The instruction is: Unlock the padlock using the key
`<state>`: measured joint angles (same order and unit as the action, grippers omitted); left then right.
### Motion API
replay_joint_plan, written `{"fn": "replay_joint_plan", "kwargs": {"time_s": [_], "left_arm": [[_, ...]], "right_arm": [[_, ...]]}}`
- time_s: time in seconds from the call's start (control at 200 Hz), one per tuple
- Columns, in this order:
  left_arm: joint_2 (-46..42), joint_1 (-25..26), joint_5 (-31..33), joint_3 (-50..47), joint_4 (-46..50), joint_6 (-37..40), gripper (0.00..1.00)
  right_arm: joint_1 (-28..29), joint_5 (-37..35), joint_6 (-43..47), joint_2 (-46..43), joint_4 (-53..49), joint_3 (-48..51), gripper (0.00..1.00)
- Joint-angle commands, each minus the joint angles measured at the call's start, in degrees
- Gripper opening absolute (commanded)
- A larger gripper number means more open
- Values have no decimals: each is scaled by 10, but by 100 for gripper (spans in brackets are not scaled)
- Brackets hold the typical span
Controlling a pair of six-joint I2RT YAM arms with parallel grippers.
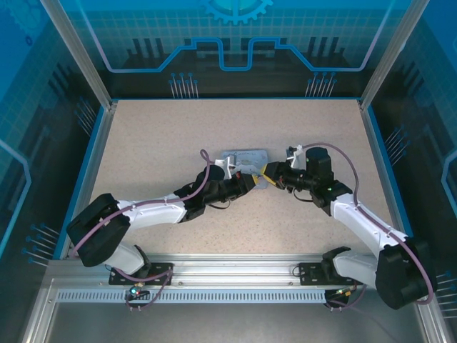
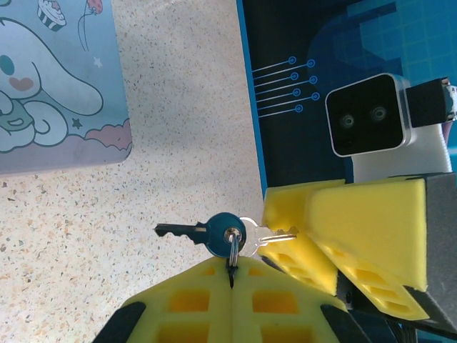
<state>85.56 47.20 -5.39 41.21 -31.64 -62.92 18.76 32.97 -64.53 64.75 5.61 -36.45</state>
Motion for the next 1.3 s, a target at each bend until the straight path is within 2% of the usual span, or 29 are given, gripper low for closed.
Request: {"fn": "replay_joint_plan", "kwargs": {"time_s": [0.0,0.315,0.455,0.57,0.62,0.645,0.76,0.86,1.071,1.296], "left_arm": [[-7,-1,1,19,-13,2,0],[-6,0,0,23,-15,0,0],[-5,0,0,21,-17,-3,0],[-10,0,2,18,-11,-2,0],[-23,-1,10,11,-2,0,27],[-32,-2,15,6,5,3,36],[-99,-19,37,-18,54,27,61],[-156,-45,34,-21,110,56,70],[-201,-96,-50,36,223,158,71],[-153,-111,-169,141,322,283,61]], "right_arm": [[10,-6,0,6,11,-19,19],[14,-12,2,11,10,-18,11],[15,-15,6,17,7,-20,0],[12,-18,24,24,-8,-33,0],[5,-21,40,25,-25,-41,0],[2,-22,48,24,-35,-45,0],[-28,-2,82,21,-59,-57,0],[-52,33,110,23,-67,-64,0],[-78,130,190,37,-90,-97,0],[-78,222,280,68,-132,-136,0]]}}
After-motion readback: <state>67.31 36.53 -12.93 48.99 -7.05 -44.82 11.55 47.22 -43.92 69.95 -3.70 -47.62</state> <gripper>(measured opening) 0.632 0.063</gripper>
